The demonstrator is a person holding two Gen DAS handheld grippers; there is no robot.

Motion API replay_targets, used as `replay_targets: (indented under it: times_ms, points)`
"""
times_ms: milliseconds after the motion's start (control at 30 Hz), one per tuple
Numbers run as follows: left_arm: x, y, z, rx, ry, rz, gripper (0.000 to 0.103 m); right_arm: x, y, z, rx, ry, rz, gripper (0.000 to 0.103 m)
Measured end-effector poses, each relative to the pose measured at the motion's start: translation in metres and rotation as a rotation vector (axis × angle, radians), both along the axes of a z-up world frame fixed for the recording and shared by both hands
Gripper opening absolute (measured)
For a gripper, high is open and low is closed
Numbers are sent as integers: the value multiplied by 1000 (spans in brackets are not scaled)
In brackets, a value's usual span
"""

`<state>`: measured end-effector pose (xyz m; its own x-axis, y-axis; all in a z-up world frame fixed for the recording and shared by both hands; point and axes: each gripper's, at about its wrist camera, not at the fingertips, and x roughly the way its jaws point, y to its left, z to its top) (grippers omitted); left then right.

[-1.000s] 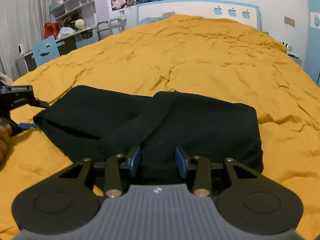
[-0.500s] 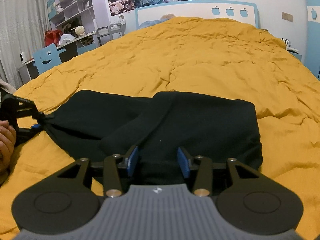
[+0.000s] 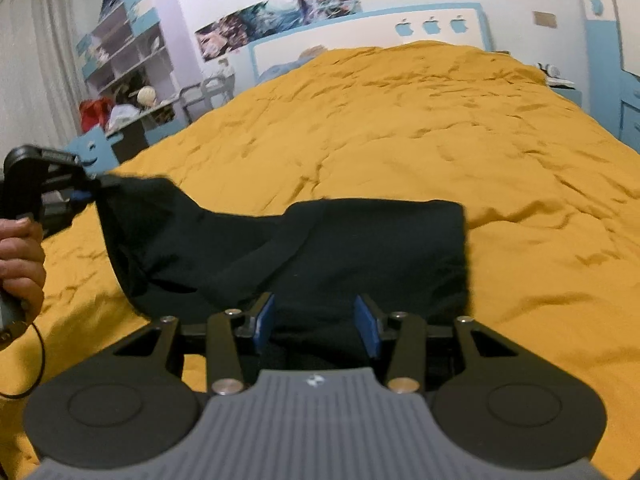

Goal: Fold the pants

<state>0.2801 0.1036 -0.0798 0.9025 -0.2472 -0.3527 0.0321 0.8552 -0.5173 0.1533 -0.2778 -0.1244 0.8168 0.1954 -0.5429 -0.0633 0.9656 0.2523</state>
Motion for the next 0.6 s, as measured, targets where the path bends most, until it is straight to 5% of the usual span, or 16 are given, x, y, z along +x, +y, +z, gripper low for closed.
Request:
replay_targets:
  times_ms: [167,267,333,400,467,533,600]
  points:
    - [-27,-112,27,282,-167,-238,8,-25,-40,9,54,-15,-89,41]
    - [-47,-180,15,458,-211,-364,9,-38,-64,10,69,-14,-141,41]
    - [-53,-222,-9,565,-170,-444,9,-45,-78,8,76,-10,-175,41]
    - [-46,-256,-45,688,-40,-527,11,-50,-92,5,87,7,-215,41]
    - [-50,-268,-69,737,6,-566,13,-52,-104,2,107,29,-255,41]
    - [-60,-263,-73,743,-50,-574,19,-52,-113,0,131,32,-262,41]
    - [-64,-253,-66,704,-62,-609,48,-47,-118,0,164,35,-251,41]
